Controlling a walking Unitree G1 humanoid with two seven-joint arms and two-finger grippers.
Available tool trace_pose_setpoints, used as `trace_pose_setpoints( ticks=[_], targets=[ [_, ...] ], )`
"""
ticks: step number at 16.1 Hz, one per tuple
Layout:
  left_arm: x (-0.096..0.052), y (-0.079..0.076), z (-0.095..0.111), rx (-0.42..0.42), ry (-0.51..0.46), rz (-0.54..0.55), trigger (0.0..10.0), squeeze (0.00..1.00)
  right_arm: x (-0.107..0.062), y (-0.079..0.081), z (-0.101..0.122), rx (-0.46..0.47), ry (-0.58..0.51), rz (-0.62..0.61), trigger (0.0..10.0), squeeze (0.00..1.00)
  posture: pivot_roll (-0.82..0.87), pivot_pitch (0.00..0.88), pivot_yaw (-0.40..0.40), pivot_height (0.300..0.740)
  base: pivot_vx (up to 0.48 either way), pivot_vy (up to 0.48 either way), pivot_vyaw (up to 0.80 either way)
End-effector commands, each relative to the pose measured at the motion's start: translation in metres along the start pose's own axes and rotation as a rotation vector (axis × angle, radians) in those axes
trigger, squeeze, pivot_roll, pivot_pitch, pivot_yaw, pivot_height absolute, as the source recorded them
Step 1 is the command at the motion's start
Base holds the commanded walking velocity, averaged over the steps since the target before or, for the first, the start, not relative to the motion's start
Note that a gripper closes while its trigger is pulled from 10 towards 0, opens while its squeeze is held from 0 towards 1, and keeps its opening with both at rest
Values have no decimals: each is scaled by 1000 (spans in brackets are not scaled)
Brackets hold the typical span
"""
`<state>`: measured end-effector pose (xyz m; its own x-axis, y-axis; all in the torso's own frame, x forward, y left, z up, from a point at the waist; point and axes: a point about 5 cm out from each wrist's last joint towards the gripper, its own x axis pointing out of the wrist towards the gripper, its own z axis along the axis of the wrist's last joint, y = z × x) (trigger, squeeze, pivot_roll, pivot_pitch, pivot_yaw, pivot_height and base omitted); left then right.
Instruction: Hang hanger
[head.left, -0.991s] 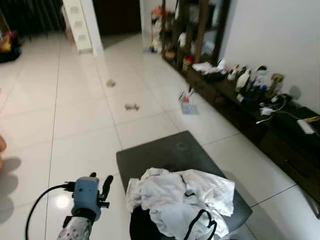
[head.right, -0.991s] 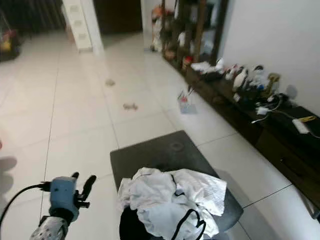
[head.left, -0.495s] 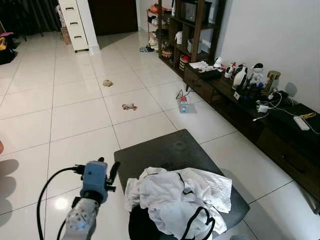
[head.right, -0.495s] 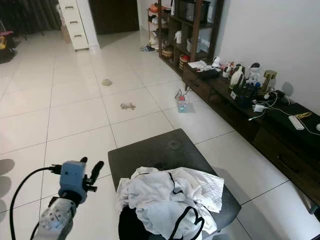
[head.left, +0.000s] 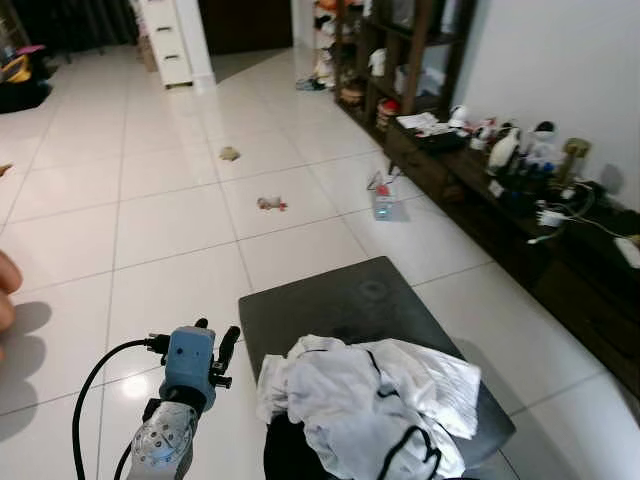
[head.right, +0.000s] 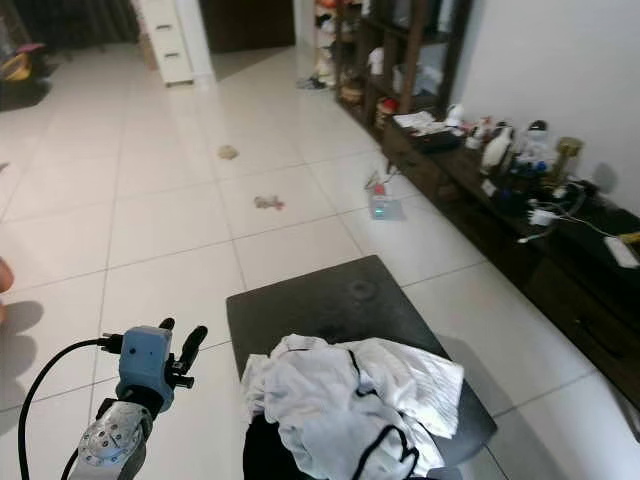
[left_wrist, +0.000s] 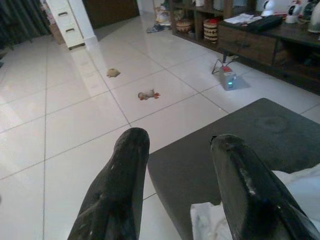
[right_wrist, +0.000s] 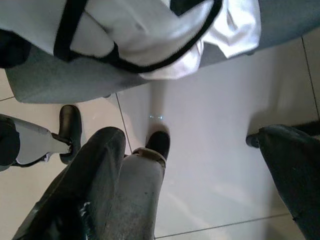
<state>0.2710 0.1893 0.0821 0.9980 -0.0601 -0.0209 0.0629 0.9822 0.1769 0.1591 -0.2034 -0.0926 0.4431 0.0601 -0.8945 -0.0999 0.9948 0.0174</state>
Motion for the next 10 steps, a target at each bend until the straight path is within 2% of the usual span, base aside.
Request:
trace_pose_setpoints(
  ticks=[1,10],
  targets=[
    [2,-1,3,14,-16,-10,10000,0,0,-1,1,17,-9,-4,10000,0,12,52,-11,740,266,0,0],
    [1,-2,3,9,-18,-12,10000,0,0,-1,2,12,-7,-3,10000,0,16,51,-15,740,273,0,0]
  ],
)
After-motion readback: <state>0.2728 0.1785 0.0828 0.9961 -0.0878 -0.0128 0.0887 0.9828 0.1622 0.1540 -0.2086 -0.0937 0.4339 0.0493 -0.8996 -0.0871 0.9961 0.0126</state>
